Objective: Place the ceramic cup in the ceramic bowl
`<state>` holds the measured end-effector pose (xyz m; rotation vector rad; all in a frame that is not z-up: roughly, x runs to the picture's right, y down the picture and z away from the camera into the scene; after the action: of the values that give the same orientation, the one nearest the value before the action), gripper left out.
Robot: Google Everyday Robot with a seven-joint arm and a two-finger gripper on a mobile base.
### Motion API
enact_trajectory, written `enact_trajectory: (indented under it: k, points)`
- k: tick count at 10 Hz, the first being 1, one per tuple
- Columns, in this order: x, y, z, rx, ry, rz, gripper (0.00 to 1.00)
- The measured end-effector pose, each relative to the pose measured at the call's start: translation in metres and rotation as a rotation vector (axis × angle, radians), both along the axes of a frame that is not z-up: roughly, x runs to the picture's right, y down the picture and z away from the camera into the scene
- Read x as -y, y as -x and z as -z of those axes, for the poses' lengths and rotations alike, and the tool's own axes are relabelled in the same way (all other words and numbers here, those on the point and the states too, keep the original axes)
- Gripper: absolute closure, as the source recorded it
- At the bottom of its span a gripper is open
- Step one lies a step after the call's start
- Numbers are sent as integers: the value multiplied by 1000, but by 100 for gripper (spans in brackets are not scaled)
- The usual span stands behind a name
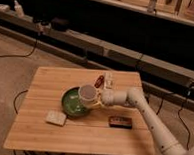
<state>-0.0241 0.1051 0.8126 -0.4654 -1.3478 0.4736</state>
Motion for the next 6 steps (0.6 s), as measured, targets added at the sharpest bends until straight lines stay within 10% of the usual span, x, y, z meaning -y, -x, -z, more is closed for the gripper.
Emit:
enact_trajectory:
  k: [6]
  points:
    - [-3,10,-8,-9,28,-9,20]
